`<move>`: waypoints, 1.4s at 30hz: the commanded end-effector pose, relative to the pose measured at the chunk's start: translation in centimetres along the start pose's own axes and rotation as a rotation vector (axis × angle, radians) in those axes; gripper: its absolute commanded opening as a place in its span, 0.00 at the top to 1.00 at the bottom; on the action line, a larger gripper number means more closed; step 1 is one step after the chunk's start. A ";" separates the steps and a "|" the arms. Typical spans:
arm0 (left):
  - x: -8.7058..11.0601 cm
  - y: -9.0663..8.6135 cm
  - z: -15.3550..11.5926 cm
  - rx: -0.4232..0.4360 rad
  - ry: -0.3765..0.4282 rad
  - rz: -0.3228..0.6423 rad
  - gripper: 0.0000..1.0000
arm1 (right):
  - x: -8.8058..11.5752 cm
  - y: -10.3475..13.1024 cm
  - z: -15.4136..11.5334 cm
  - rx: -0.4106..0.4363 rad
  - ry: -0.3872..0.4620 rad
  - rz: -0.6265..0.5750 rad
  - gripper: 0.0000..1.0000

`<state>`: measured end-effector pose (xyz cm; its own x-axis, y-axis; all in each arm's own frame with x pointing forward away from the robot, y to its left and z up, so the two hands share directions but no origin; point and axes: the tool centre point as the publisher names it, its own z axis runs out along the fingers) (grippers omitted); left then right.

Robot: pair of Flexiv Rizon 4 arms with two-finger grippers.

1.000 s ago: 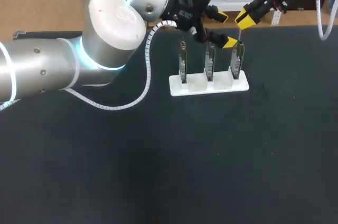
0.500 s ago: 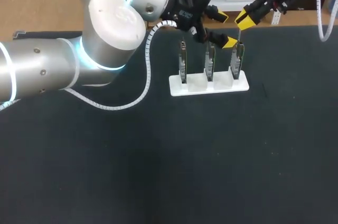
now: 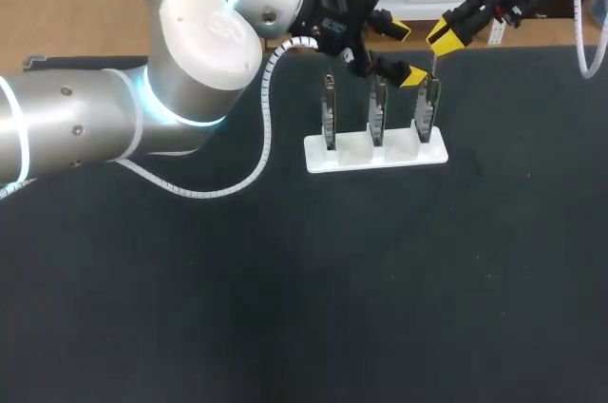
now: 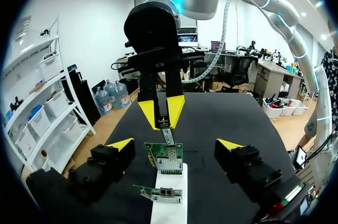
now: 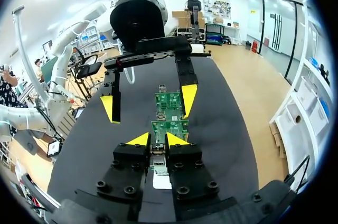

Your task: Pick up the optical module with the left hand, and insert it into the network port with the right hand.

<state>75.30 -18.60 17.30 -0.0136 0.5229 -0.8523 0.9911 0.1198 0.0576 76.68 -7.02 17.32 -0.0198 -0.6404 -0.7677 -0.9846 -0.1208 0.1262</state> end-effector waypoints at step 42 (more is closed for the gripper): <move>-0.2 0.1 0.1 0.002 0.009 -0.003 0.00 | 0.8 0.2 1.0 0.020 0.022 -0.017 1.00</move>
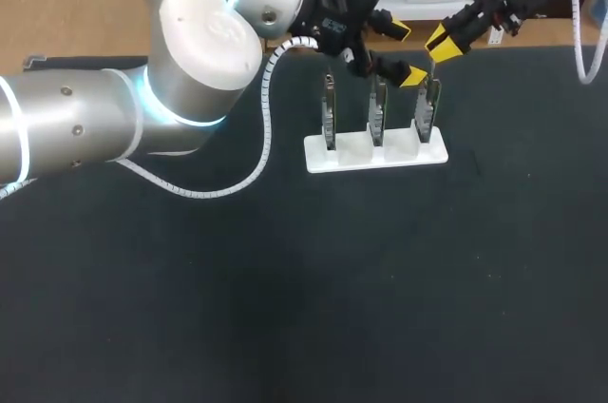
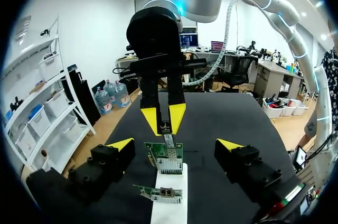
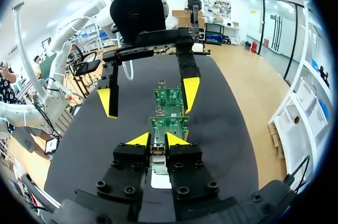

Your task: Pick up the optical module with the left hand, and insert it into the network port with the right hand.

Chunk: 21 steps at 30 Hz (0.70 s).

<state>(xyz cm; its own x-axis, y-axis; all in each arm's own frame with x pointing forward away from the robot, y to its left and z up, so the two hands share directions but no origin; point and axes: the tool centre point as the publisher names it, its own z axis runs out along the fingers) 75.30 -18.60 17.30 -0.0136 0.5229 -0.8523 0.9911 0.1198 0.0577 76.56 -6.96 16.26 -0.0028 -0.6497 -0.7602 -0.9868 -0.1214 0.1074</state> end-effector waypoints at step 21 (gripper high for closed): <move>-0.2 0.1 0.1 0.002 0.009 -0.003 0.00 | 0.8 0.2 0.6 0.006 0.027 0.012 1.00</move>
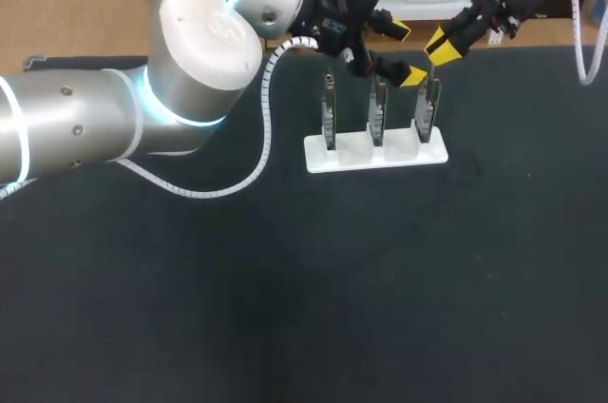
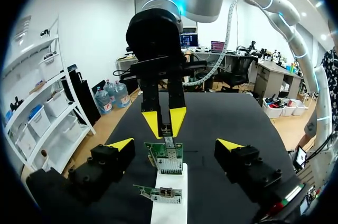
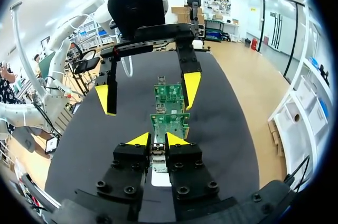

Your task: Pick up the optical module with the left hand, and insert it into the network port with the right hand.

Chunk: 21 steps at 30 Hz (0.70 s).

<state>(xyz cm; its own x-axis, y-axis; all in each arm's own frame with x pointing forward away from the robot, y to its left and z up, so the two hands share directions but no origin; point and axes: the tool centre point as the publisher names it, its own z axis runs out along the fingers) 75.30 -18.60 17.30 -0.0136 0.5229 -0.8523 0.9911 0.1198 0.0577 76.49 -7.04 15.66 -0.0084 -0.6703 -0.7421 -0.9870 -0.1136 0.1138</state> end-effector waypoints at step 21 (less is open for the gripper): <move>-0.2 0.1 0.1 0.002 0.009 -0.003 0.00 | 0.3 0.3 -0.1 0.015 -0.014 0.017 0.00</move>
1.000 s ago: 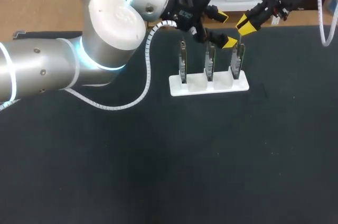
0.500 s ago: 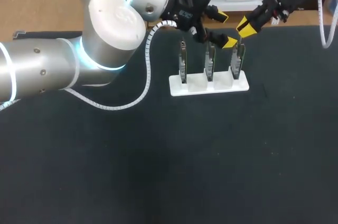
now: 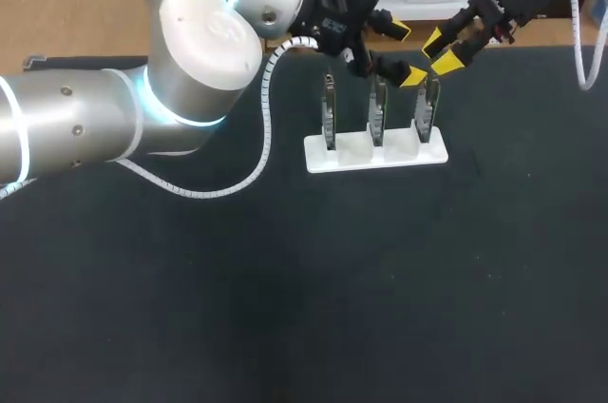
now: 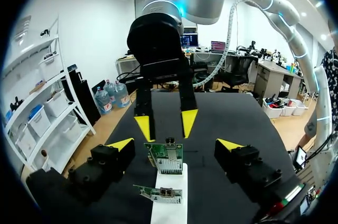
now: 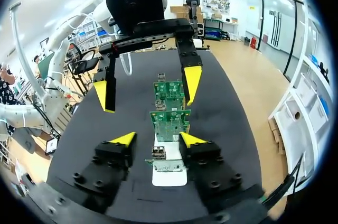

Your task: Pick up the optical module with the left hand, and insert it into the network port with the right hand.

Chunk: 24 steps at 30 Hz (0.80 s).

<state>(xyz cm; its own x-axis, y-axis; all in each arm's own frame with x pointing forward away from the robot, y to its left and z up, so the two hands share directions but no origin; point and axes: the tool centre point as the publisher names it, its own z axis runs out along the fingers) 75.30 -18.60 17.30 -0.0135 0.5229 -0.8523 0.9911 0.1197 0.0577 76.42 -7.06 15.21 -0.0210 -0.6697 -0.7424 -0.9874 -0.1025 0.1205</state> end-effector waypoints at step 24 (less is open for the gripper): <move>-0.2 0.1 0.1 0.002 0.009 -0.003 0.00 | 1.3 0.0 -4.0 0.061 -0.123 0.099 1.00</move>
<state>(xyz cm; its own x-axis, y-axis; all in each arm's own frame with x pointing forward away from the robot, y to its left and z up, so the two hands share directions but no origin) 75.31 -18.60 17.30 -0.0135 0.5229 -0.8523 0.9911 0.1196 0.0577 77.29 -10.79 16.87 -0.1367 -0.5812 -0.8022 -0.9862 0.0033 0.1656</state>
